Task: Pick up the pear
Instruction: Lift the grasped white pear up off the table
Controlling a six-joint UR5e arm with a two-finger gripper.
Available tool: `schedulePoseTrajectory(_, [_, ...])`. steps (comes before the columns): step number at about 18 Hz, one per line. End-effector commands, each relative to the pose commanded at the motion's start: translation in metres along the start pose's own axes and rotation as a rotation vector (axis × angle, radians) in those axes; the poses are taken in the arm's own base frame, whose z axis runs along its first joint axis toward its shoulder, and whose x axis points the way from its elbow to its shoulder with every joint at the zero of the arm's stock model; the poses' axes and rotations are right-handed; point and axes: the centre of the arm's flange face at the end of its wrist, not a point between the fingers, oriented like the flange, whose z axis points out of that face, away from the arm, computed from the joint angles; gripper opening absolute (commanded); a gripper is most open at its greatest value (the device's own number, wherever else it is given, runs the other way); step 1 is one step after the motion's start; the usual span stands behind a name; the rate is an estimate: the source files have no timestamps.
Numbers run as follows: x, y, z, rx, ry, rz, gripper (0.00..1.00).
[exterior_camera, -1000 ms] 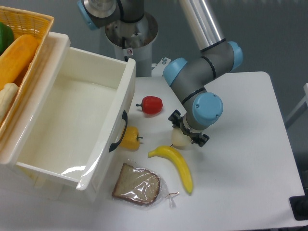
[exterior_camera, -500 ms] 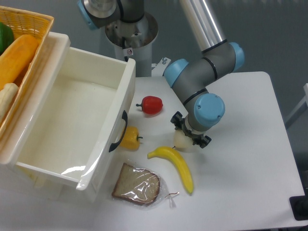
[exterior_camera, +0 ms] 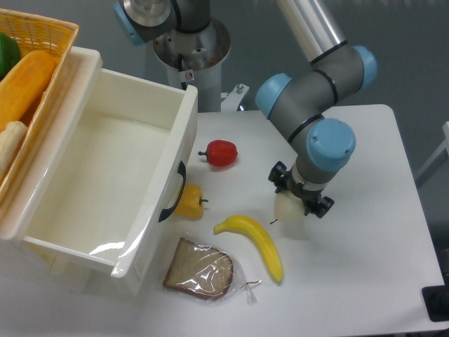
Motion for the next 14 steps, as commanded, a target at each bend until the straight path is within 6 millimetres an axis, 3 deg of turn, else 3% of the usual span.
schedulePoseTrajectory(5, [-0.013,0.017,-0.023,0.040,-0.031,-0.018,0.15])
schedulePoseTrajectory(14, [-0.036,0.007,-0.055,0.051,-0.098,0.043,0.16])
